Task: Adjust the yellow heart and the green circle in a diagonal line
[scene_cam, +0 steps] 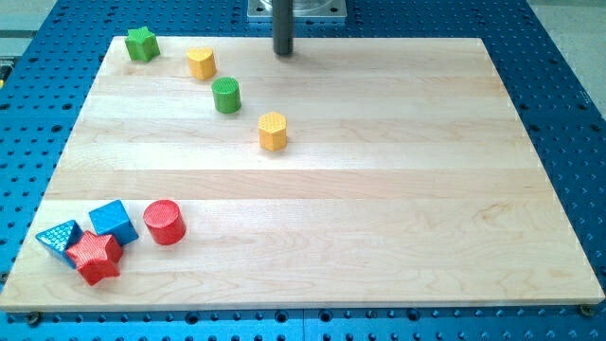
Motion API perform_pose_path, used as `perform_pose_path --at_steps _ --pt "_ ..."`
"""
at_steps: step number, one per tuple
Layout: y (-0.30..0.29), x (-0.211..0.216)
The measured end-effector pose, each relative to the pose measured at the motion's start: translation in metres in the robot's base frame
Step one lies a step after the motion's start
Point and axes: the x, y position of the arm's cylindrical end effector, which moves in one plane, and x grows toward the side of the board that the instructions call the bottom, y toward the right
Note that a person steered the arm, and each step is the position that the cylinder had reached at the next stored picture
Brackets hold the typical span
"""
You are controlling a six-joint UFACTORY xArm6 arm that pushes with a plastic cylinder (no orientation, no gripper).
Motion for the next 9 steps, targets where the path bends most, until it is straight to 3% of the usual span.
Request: perform_pose_path --at_steps 2,3,4,5,9 --pt "-0.098 0.034" --pt "-0.117 0.039" --pt "-0.060 0.009" --pt "-0.053 0.045" --pt "-0.099 0.054"
